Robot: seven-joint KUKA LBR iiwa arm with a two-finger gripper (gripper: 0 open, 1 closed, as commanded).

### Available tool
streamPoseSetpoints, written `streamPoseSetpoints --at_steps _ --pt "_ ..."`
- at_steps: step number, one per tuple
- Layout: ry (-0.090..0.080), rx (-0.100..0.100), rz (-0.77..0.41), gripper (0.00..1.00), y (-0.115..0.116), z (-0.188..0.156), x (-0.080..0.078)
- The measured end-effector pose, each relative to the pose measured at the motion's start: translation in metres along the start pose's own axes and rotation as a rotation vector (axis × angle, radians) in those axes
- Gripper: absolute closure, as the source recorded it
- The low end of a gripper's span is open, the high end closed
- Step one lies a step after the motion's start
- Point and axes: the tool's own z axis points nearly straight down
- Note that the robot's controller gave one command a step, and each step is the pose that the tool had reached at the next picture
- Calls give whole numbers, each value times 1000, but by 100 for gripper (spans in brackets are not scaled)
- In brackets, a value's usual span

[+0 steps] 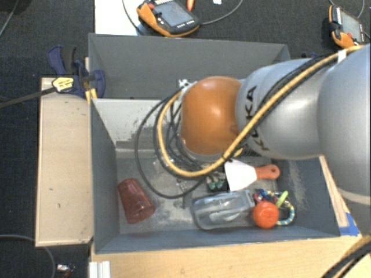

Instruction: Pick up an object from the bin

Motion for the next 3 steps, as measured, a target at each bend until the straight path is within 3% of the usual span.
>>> streamPoseSetpoints --at_steps 1,2,3 --pt "-11 -1 -148 0 38 -68 -33" --pt "9 2 7 0 8 -62 13" --pt "-12 -2 -127 0 36 -107 -60"
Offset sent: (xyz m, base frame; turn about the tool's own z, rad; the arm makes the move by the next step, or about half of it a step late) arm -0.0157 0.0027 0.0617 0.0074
